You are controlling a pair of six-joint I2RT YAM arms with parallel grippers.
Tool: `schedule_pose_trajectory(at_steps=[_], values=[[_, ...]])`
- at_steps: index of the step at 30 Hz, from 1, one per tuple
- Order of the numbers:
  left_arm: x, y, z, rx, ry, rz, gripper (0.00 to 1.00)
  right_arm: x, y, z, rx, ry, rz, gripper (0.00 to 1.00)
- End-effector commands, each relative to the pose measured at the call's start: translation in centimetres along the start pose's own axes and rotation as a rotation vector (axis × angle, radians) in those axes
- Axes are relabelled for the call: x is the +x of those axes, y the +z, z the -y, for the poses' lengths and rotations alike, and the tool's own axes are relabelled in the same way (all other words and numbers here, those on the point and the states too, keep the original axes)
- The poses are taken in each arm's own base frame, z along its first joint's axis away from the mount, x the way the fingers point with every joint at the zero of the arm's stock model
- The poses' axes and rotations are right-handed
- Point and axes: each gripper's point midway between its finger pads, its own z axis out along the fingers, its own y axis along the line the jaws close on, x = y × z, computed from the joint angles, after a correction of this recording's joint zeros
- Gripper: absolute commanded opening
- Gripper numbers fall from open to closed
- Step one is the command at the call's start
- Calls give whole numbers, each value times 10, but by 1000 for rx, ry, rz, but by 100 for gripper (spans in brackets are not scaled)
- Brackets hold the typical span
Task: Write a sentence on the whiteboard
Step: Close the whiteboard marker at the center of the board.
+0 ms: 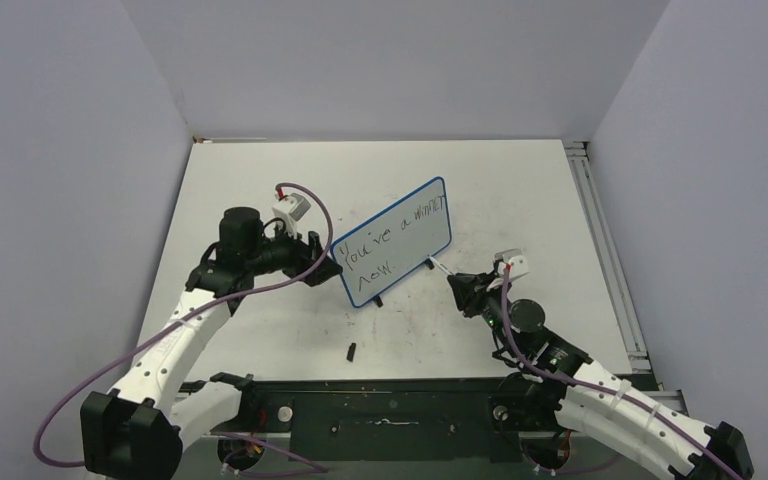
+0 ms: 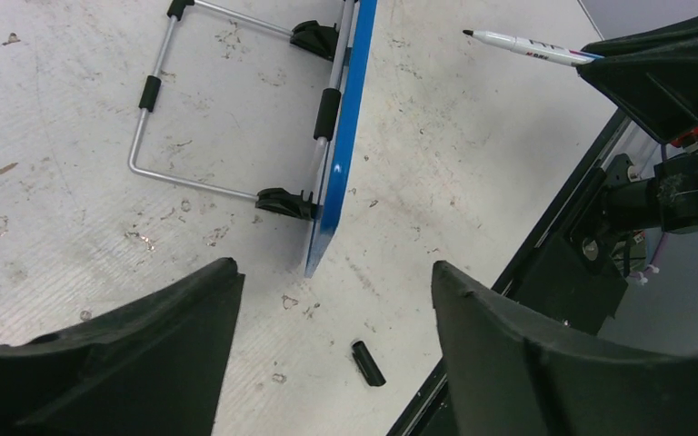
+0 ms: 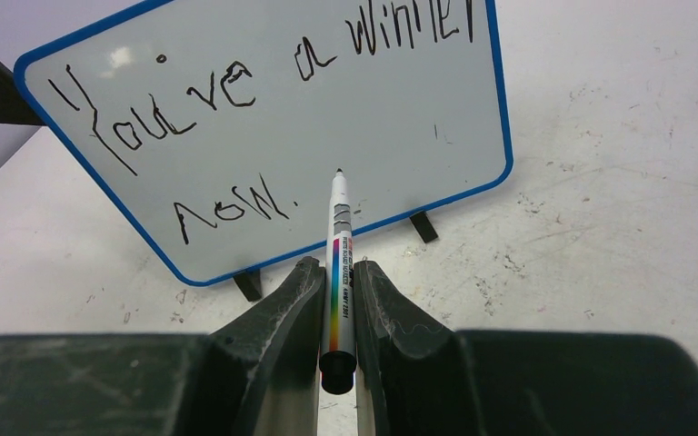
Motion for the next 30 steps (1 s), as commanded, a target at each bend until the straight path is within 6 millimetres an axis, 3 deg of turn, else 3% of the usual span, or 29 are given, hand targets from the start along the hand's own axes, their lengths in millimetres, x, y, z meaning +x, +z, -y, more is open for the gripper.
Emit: schedule_pose_trajectory(at_steps=[1, 3, 8, 13, 20, 27, 30], values=[[-7, -13, 4, -29, 35, 62, 78, -31, 0, -4, 6, -2, 63, 5], [-7, -18, 4, -52, 46, 87, 83, -33, 0, -6, 0, -8, 58, 5], [-10, -40, 9, -131, 29, 201, 84, -35, -3, -13, -22, -36, 6, 5], [21, -50, 23, -237, -72, 180, 81, -30, -11, -16, -35, -54, -75, 5], [94, -26, 50, -353, -230, 33, 75, -25, -21, -15, -50, -69, -115, 5], [140, 7, 79, -367, -249, -54, 75, -27, -25, -20, -77, -34, -102, 5], [158, 14, 71, -446, -240, -114, 75, -20, -26, -20, -78, -26, -134, 5]])
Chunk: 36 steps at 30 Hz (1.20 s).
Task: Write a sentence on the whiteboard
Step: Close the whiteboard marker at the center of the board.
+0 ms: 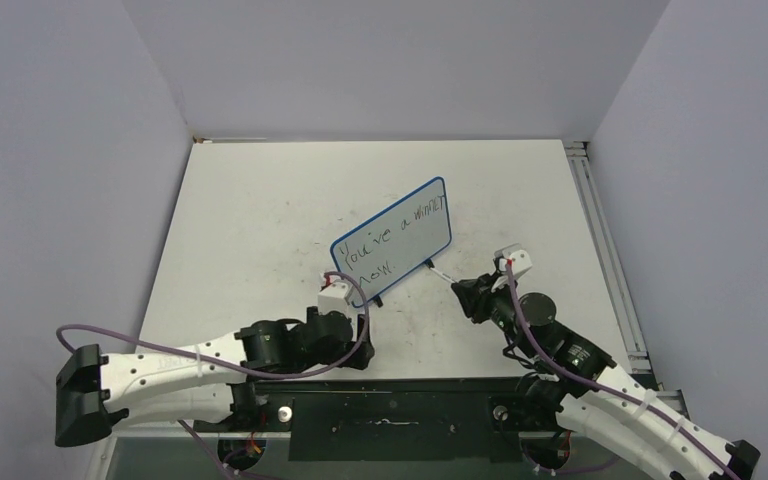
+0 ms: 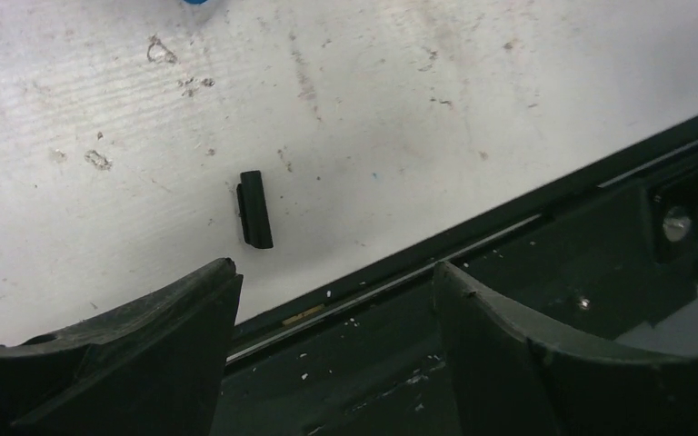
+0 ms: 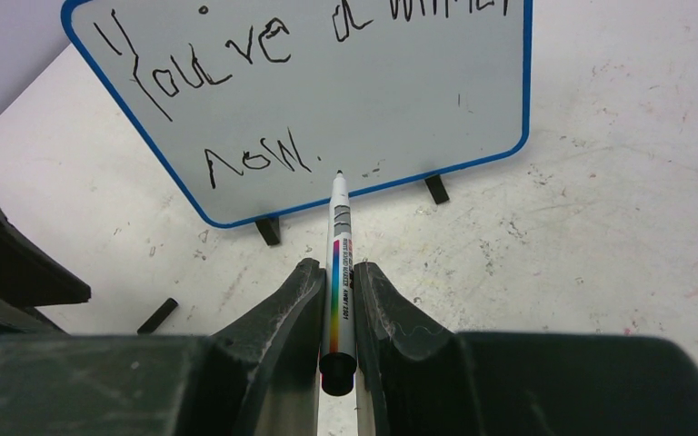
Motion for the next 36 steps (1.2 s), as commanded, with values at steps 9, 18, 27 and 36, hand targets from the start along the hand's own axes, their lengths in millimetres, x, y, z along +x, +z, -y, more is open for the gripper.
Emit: schedule_pose_trajectory(at_steps=[9, 18, 27, 36], values=[[23, 34, -12, -123, -14, -30, 49, -1, 0, -16, -61, 41, -43, 5], [24, 47, -23, -196, 111, -31, 42, 1, 2, -17, -65, 51, -55, 5], [27, 61, -30, -250, 136, -34, 36, 3, 2, -18, -66, 54, -63, 5], [32, 62, -47, -365, 161, -69, 23, 5, 1, -16, -57, 56, -74, 5]])
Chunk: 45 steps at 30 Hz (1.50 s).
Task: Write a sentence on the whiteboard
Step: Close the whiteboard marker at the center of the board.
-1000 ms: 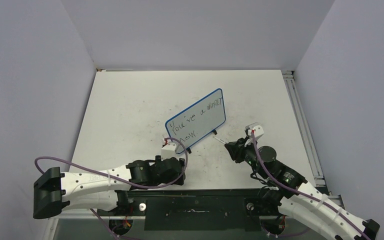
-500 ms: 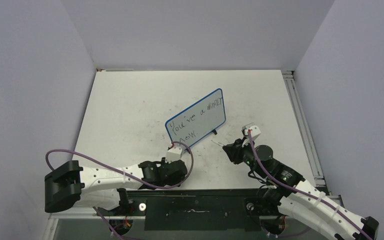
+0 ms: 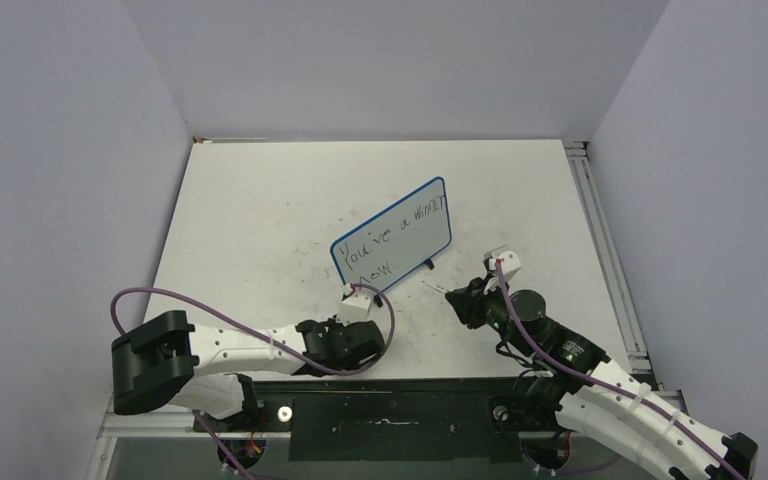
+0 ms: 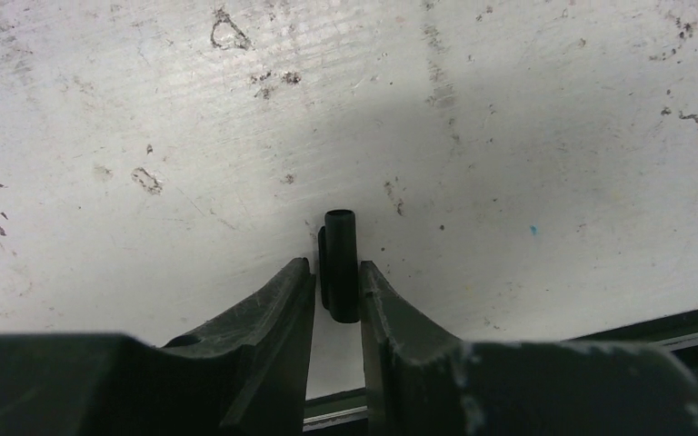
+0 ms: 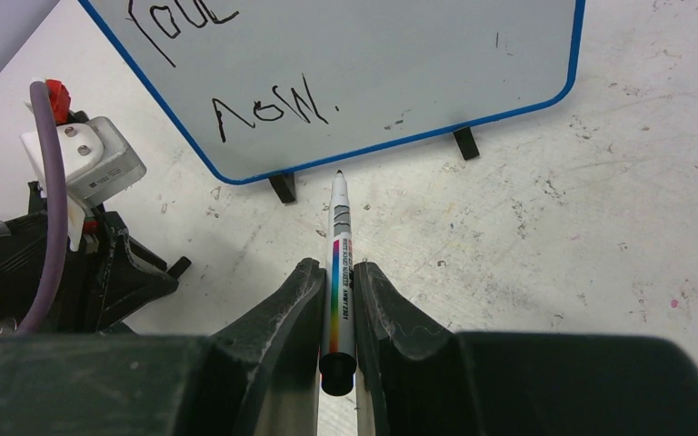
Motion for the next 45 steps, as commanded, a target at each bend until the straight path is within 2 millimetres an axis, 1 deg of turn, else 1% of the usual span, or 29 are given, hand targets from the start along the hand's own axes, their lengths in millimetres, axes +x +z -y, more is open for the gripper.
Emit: schedule_pose_trajectory(at_steps=[1, 3, 6, 9, 12, 13, 16, 18, 20, 22, 24, 25, 27, 28, 31, 33, 36, 40, 45], values=[[-12, -2, 2, -35, -4, 21, 22, -20, -3, -8, -17, 20, 41, 5], [-11, -1, 2, -40, 5, 17, 15, -20, -3, -8, -17, 21, 38, 5], [-8, -1, 1, -50, 14, 2, 0, -22, -4, -8, -15, 18, 32, 5], [-6, -1, -1, -52, 23, -1, 0, -25, -5, -10, -15, 4, 12, 5], [-14, -7, 4, -13, 46, 22, 0, -25, -4, -17, -38, -5, -32, 5], [-20, -13, 10, 29, 55, 39, 0, -26, -5, -25, -75, -5, -57, 5], [-39, -35, 31, 171, 136, 76, 0, -24, -5, -32, -124, 1, -134, 5], [-54, -56, 47, 279, 189, 102, 0, -27, -8, -37, -190, 13, -176, 5], [-69, -80, 60, 388, 254, 134, 0, -35, -11, -39, -267, 36, -193, 5], [-81, -99, 65, 463, 320, 154, 0, -45, -14, -33, -322, 76, -201, 5], [-90, -111, 65, 526, 379, 166, 0, -48, -19, -32, -398, 116, -225, 5], [-93, -116, 63, 559, 409, 175, 0, -48, -21, -35, -439, 135, -240, 5], [-90, -123, 62, 625, 484, 198, 0, -49, -26, -46, -523, 154, -255, 5], [-89, -125, 61, 643, 512, 213, 0, -50, -29, -52, -563, 164, -260, 5], [-84, -123, 59, 672, 555, 248, 0, -49, -36, -59, -613, 176, -267, 5], [-83, -124, 61, 707, 561, 272, 0, -45, -39, -65, -648, 198, -285, 5], [-82, -128, 63, 731, 579, 281, 0, -35, -40, -67, -664, 215, -319, 5], [-78, -128, 63, 747, 588, 274, 0, -27, -41, -71, -700, 234, -352, 5], [-77, -129, 66, 758, 589, 273, 0, -10, -40, -81, -734, 243, -407, 5]])
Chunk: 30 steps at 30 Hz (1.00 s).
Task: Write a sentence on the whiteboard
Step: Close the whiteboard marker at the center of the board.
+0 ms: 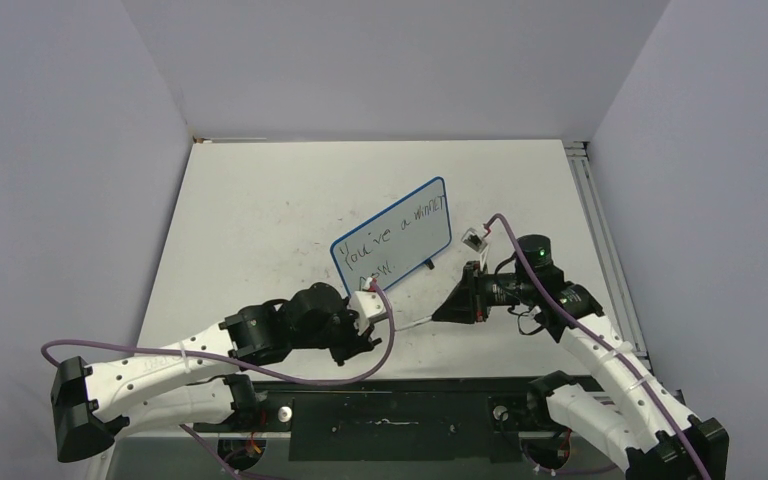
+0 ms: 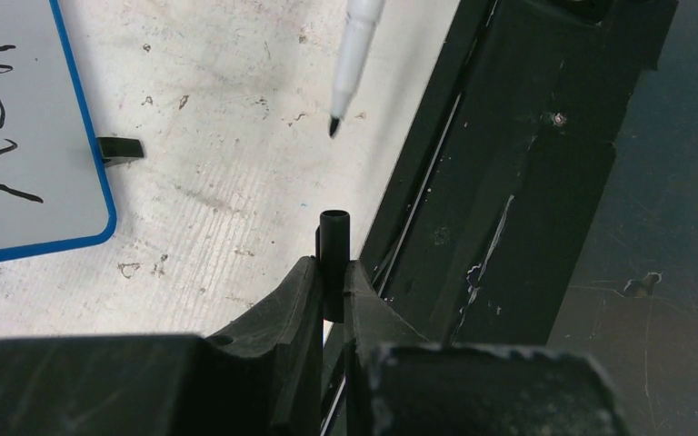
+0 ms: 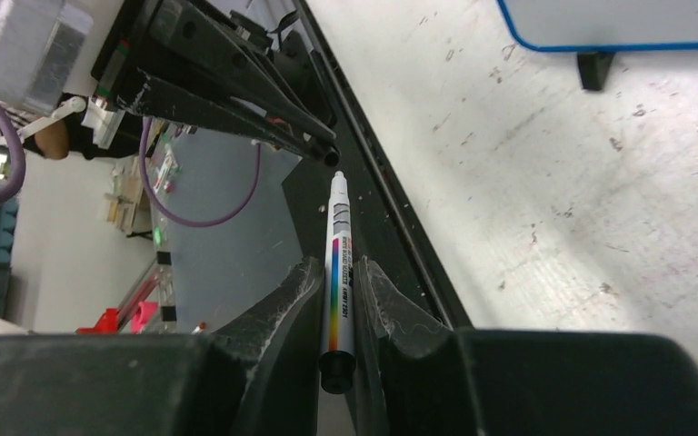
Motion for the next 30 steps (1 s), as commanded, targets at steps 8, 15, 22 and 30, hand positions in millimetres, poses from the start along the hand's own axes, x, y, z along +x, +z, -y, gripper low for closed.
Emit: schedule_pose_trajectory(at_steps=[8, 15, 22, 30], values=[[-20, -3, 13, 78, 36, 84, 0, 14, 14, -11, -96, -8, -35, 5], [-21, -4, 18, 107, 42, 89, 0, 15, 16, -12, -104, -1, -37, 5], [-21, -4, 20, 120, 41, 86, 0, 16, 17, -14, -112, -4, -43, 5], [-20, -3, 21, 123, 40, 81, 0, 19, 18, -17, -131, -2, -54, 5]])
